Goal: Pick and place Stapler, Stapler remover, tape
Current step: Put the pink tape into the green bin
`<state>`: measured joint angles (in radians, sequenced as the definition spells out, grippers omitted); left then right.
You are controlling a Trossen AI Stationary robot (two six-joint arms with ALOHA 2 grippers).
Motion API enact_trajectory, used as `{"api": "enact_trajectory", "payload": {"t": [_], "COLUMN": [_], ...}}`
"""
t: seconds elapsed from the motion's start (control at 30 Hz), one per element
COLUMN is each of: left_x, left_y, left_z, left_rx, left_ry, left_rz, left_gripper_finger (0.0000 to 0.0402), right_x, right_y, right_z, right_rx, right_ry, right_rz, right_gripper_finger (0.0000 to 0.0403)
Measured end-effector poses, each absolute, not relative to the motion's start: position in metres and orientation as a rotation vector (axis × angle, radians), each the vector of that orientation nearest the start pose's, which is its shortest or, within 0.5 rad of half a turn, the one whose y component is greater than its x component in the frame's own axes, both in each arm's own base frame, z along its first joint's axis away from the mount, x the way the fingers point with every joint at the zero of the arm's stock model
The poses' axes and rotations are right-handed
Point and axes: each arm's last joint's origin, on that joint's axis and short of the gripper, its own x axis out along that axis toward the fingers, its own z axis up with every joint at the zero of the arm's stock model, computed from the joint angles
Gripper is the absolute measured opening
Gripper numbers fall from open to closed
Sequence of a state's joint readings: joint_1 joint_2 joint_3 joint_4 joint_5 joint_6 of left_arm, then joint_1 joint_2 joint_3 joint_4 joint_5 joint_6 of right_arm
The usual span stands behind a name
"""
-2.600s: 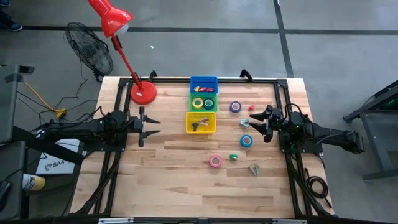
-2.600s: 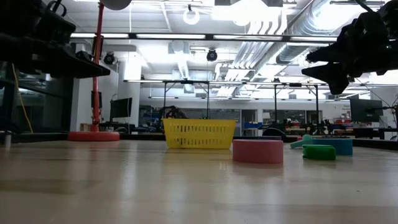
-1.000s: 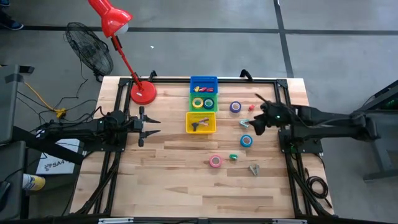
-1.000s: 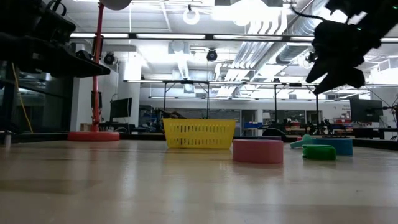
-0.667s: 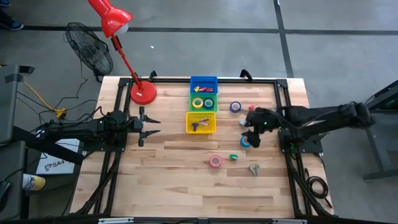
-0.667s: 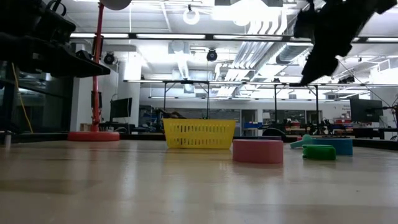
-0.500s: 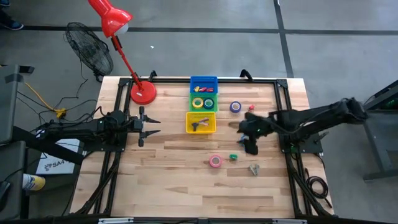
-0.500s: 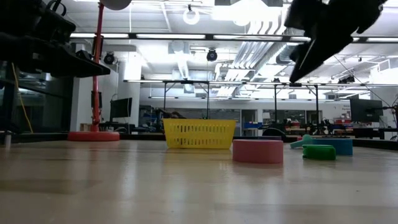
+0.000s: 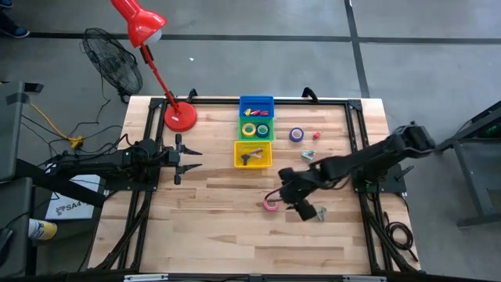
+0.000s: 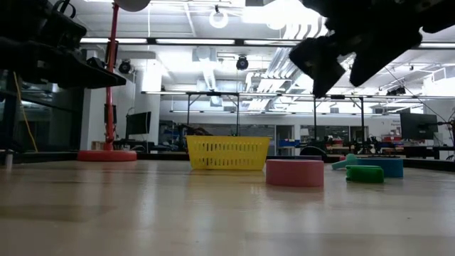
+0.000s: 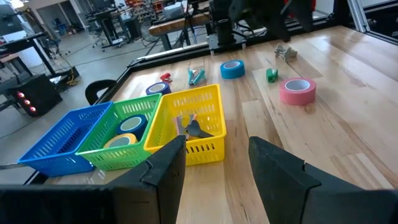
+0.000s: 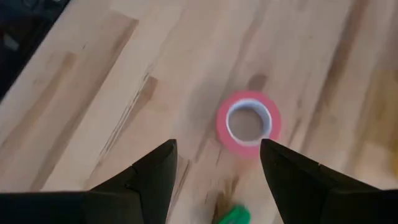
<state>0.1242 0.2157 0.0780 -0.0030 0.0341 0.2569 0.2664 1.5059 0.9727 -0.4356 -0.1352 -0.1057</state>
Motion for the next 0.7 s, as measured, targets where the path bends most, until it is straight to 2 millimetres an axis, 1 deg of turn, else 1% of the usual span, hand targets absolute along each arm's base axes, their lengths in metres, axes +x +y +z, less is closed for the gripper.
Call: {"api": "enact_trajectory", "payload": {"t": [0.13, 0.3, 0.4, 0.53, 0.7], "left_x": [0.108, 0.108, 0.108, 0.108, 0.108], "left_y": [0.012, 0.012, 0.012, 0.012, 0.012], "left_z": [0.172, 0.172, 0.172, 0.172, 0.172], "left_rx": [0.245, 0.245, 0.245, 0.245, 0.245], "left_ry": [0.151, 0.151, 0.151, 0.151, 0.151], "left_rz": [0.071, 0.071, 0.072, 0.071, 0.071], "left_gripper_finger": [0.0172, 0.0172, 0.0172, 0.0172, 0.0172], "right_x": [0.307, 0.328, 0.333, 0.334, 0.334], "right_y": [0.092, 0.105, 0.110, 0.111, 0.108], "right_z": [0.206, 0.191, 0.181, 0.167, 0.161], "right_rx": [-0.238, -0.278, -0.309, -0.312, -0.362], "right_ry": [0.968, 0.999, 1.023, 1.080, 1.117], "right_rz": [0.470, 0.502, 0.516, 0.500, 0.417], "right_gripper_finger": [0.0222, 0.0220, 0.0220, 0.0220, 0.0220]}}
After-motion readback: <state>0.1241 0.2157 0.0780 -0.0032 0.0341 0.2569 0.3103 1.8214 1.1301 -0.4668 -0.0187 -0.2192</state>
